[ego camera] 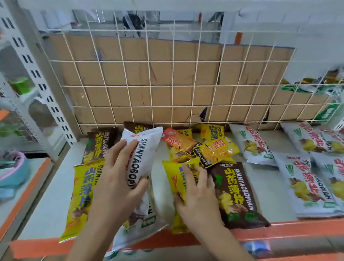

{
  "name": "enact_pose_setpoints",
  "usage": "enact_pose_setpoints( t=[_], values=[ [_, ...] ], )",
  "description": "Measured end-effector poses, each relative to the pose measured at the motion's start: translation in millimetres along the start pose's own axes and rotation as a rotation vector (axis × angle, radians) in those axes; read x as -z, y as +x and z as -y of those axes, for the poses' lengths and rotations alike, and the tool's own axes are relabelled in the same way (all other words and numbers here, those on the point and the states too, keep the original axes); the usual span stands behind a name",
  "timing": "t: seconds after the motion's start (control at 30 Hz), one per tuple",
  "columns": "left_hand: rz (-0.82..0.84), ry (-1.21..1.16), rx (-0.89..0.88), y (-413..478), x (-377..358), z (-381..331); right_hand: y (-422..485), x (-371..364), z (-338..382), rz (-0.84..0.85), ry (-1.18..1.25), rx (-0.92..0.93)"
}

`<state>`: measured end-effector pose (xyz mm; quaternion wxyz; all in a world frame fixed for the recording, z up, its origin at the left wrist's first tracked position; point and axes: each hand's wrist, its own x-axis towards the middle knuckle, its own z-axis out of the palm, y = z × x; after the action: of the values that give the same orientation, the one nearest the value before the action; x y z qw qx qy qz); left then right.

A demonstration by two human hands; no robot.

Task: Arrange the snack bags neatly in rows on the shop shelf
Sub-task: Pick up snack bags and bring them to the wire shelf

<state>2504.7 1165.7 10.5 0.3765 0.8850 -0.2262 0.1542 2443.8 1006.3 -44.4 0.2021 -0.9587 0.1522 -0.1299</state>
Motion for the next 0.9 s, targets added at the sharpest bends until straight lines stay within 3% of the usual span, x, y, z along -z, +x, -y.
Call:
enact_pose_setpoints(
  t=[0.17,0.43,0.9],
  values=[
    [0.015,-0.012,-0.019,0,-4,-2,-2,4,-4,0.072,0.08,0.021],
    [0.046,-0.026,-0.044,6,-23,-16,3,49,-48,-0.098,0.152,0.134],
    [0.121,-0.107,-0.123,17,-123,-116,11,143,-211,-0.093,0.033,-0.029]
  ],
)
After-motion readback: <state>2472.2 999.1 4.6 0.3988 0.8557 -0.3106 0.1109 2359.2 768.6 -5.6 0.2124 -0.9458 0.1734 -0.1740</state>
